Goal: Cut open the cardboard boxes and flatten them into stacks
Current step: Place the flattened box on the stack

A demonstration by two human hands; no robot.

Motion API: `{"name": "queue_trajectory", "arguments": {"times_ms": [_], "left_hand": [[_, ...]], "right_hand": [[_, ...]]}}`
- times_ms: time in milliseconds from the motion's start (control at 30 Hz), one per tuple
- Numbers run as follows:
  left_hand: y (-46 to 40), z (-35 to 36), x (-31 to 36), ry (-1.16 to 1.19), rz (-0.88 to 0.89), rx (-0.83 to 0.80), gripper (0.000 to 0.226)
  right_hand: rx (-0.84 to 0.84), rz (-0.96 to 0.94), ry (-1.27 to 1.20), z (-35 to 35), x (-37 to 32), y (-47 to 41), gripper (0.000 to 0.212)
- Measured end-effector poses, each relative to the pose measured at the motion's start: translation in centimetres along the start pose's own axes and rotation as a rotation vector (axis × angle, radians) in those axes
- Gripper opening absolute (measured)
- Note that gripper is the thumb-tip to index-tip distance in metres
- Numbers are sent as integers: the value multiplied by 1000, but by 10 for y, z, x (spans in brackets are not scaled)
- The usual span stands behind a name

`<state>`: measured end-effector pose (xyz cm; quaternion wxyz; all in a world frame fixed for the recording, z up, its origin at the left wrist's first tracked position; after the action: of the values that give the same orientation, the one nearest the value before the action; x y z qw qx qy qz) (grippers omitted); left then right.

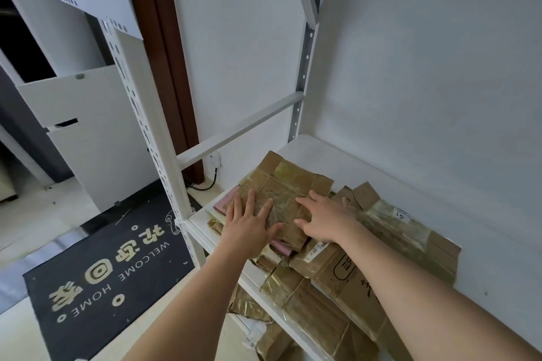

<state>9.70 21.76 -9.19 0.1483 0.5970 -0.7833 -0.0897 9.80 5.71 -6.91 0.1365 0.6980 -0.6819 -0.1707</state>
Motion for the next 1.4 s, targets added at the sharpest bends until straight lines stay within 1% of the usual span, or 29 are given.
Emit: {"name": "queue_trajectory", "arguments": {"times_ms": [100,167,267,400,500,567,633,733,833,933,1033,1233,1333,1400], "left_hand": [[2,-14,6,-33,-6,-3,73],[5,-33,10,-73,6,30,73],[14,-71,16,-121,37,132,67],[38,-121,31,-154,79,324,54],[56,-144,51,-190,170,456,53],[66,-150,69,-210,257,499,53],[76,-150,91,-240,338,498,54],[93,-144,128,-233,411,485,60],[111,-127,175,-192,498,427,54],[130,-108,230,-170,604,379,49],[146,-84,288,-165,688,312,47],[193,-34,404,-241,879,279,50],[220,-12,462,-269,941,289,48],[237,0,501,-265,982,333,43]], "right_hand": [[14,-10,8,2,3,8,64],[107,-26,-16,-13,3,16,63],[285,-62,-11,-44,-2,32,54],[409,-80,-41,-71,0,56,49],[499,-90,-30,-91,4,80,51],[561,-87,-6,-103,11,100,50],[617,-73,11,-109,24,123,51],[699,-27,21,-109,53,162,52],[740,53,40,-90,89,205,46],[794,174,38,-62,132,252,39],[801,318,39,-30,177,303,37],[807,552,49,29,264,405,37],[790,658,54,53,308,452,38],[788,708,49,65,338,483,39]]}}
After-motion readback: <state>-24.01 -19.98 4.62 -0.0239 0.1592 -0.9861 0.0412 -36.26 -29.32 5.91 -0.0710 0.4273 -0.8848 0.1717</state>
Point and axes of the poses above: each hand's wrist, its own y-axis away from the middle knuckle, its own z-axis out of the palm, x = y × z, the point moved 8 cm from there along -y, towards the middle knuckle, and after that the axes turned 2 degrees about -x, right-handed, at the moved point
